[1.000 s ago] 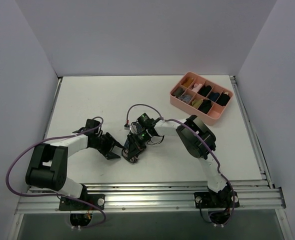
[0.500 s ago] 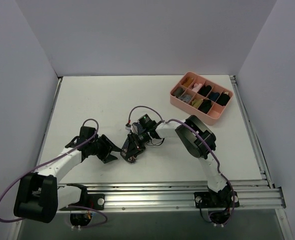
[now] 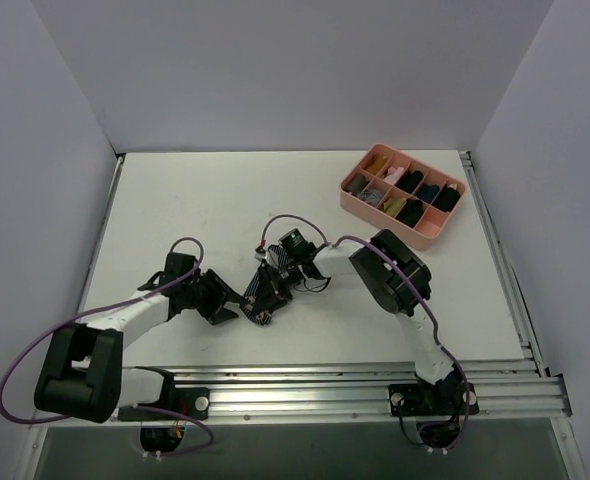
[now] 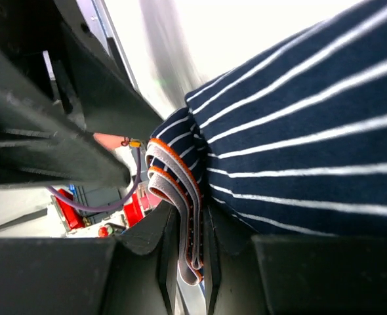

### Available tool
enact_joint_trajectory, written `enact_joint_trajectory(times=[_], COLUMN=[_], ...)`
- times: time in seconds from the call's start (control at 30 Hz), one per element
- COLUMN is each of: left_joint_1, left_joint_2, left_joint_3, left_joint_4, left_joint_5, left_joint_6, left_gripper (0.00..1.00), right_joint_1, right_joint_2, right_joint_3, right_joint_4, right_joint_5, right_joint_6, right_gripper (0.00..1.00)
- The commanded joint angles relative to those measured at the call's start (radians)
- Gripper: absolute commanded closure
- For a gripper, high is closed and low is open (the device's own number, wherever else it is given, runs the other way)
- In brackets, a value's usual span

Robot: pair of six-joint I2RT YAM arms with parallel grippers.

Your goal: Roll the underwear

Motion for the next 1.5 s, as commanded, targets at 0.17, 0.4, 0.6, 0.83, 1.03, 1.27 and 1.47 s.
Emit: enact_joint_trajectory(times=[0.17, 0.4, 0.6, 0.83, 1.03, 1.27, 1.47], left_joint_1=[-0.041, -0.065, -0.065, -0.065, -0.067, -0.061, -0.062], left_joint_2=[0.141, 0.221, 0.275, 0.322, 0.310, 0.117, 0.018], left_joint_3=[0.048, 0.093, 0.128, 0.147, 0.154, 0.081, -0.039], left_joint_4=[0.084, 0.046, -0.043, -0.057, -0.060, -0.009, 0.181], left_joint_5=[0.000, -0.020, -0.043, -0.043, -0.046, -0.086, -0.060], left_joint_6=[0.001, 0.020, 0.051, 0.053, 0.051, 0.056, 0.034], left_gripper=[0.49, 0.51, 0.52, 0.53, 0.53, 0.43, 0.43], right_joint_1=[-0.007, -0.009, -0.006, 0.020, 0.023, -0.032, -0.052], right_joint_2=[0.003, -0.018, -0.073, -0.132, -0.085, -0.043, 0.009], right_joint_3=[0.038, 0.033, 0.034, 0.073, 0.128, 0.136, 0.168], right_joint_4=[-0.165, -0.155, -0.188, -0.343, -0.447, -0.371, -0.362], right_joint_5=[0.060, 0.109, 0.184, 0.331, 0.405, 0.154, 0.017], right_joint_6=[-0.123, -0.122, -0.164, -0.277, -0.345, -0.252, -0.196], right_gripper=[0.83, 0.73, 0.63, 0.62, 0.90, 1.00, 1.00])
